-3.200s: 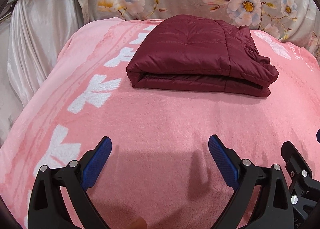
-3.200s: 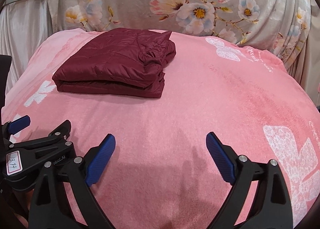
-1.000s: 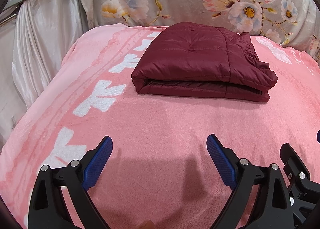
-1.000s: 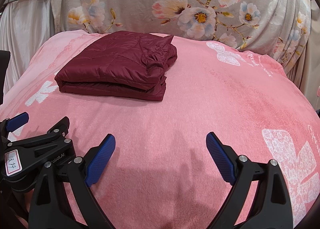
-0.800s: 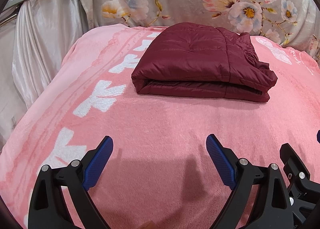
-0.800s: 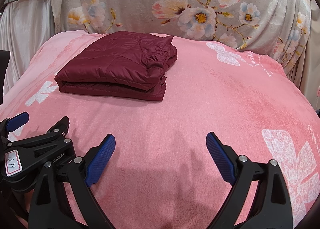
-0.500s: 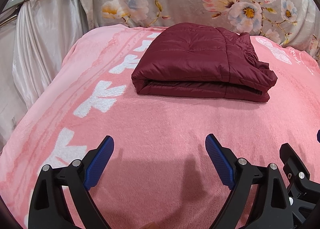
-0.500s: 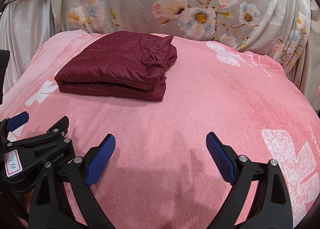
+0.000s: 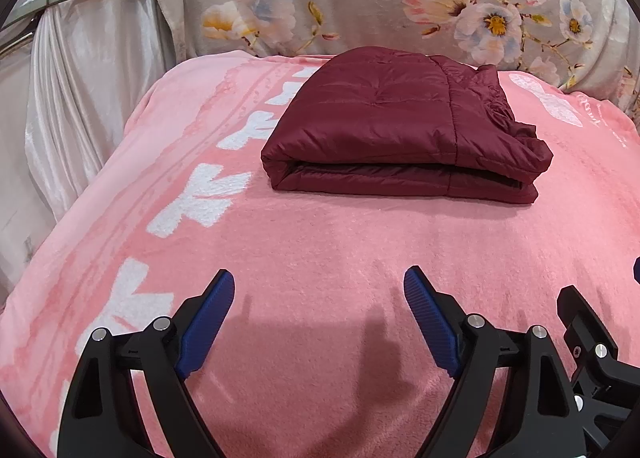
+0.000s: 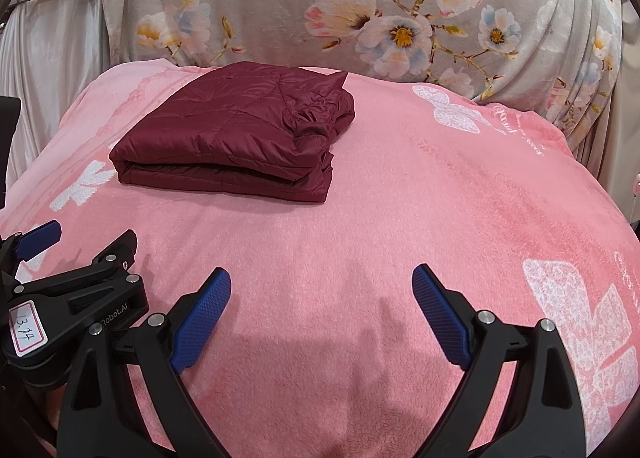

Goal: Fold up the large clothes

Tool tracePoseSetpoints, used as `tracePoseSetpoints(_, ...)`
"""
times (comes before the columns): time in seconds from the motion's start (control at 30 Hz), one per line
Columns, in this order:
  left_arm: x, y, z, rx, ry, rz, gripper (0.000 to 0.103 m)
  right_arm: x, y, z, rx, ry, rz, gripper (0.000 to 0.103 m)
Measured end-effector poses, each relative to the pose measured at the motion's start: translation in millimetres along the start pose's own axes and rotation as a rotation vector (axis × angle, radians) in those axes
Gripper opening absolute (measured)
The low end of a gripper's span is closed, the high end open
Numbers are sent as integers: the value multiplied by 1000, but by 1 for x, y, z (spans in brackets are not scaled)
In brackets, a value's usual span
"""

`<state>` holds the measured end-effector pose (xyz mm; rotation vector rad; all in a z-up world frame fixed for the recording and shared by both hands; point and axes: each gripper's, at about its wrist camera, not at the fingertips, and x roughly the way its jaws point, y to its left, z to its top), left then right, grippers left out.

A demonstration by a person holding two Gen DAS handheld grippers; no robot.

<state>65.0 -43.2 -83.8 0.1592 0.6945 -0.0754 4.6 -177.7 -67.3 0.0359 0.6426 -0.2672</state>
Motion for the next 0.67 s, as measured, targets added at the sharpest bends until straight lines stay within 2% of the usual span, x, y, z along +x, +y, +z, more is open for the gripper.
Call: tracePoseSetpoints(0.67,-2,-4,-1,-1,-9,14,81,-1,-1,1,-2,-1,-1,90)
